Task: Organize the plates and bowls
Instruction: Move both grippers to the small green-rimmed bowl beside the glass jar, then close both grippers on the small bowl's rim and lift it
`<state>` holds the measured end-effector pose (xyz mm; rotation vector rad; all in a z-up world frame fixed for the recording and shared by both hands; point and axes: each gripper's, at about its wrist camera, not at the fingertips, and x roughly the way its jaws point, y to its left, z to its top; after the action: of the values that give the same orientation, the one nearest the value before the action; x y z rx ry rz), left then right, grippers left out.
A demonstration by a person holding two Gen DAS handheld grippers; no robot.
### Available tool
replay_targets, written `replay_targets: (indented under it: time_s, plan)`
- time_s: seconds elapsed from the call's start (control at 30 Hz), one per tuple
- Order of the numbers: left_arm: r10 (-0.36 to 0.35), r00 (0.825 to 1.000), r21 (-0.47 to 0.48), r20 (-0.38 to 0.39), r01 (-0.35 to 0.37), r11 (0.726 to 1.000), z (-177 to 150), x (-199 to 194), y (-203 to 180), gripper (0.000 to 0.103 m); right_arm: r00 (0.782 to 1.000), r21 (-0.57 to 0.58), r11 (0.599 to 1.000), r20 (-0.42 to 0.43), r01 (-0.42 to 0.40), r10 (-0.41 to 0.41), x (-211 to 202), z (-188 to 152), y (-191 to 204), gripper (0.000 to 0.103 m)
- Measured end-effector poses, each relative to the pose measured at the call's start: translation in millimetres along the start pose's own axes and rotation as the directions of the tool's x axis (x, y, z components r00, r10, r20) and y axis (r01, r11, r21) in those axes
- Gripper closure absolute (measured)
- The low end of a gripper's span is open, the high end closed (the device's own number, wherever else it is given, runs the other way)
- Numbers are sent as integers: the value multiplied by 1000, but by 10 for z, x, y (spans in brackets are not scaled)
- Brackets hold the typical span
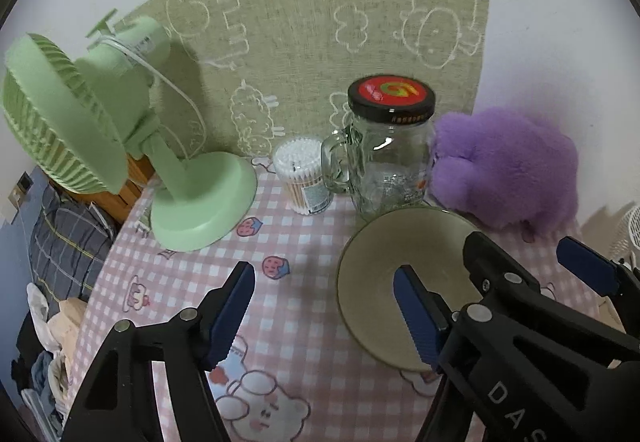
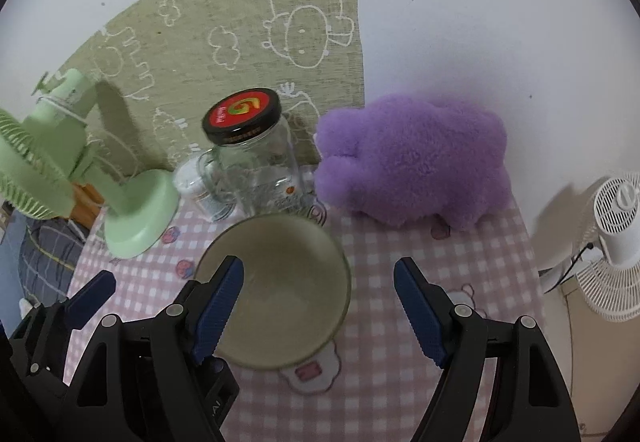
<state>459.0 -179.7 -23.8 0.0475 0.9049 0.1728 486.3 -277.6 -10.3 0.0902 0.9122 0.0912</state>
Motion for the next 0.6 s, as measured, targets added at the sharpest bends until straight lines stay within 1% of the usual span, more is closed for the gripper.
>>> replay_targets:
  time_s: [0.13,0.2,0.23,0.27,0.3,0.33,0.37,0.4,0.43,0.47,0.5,0.53,0.6]
  plan:
    - [-13,1000,-8,-24,13,1000,-44,190,-30,33,1000,-2,1000,-20,15,-15,183,-23,-33,24]
    - [-14,999,-4,-41,14,1000,-76,273,-49,40,999,-1,1000,-40,21,-21,264,-51,-49,33]
    - [-20,999,-6,-51,20,1000,-90,309,-54,41,999,2,1000,-51,20,-20,316,-69,-62,34]
    - [-25,998,-11,-58,25,1000,-108,341,-56,48,998,3,1000,-57,19,-19,344,-83,-65,35]
    - [-28,997,-16,-65,27,1000,-126,371,-56,54,998,6,1000,-63,23,-22,377,-101,-68,42]
    - [-32,997,-21,-75,31,999,-134,395,-55,56,997,9,1000,-69,27,-26,404,-113,-71,48]
    - [-48,994,-36,-95,44,998,-158,435,-44,63,997,8,1000,-77,25,-25,443,-133,-72,50]
    - [-57,993,-46,-108,52,998,-172,463,-42,66,997,8,1000,-81,19,-19,468,-146,-76,56]
    - [-57,992,-50,-115,52,997,-183,487,-40,66,996,7,1000,-84,13,-12,484,-158,-81,64]
    - [-52,992,-49,-119,46,998,-196,506,-45,69,996,1,1000,-85,10,-9,503,-167,-79,69]
    - [-47,992,-44,-114,43,998,-203,513,-54,71,996,-4,1000,-87,13,-13,522,-174,-78,76]
    - [-45,993,-38,-111,41,998,-207,518,-65,72,996,-3,1000,-90,11,-11,538,-176,-83,78]
    - [-51,992,-31,-116,47,998,-215,539,-90,83,996,-4,1000,-89,12,-12,562,-181,-103,82]
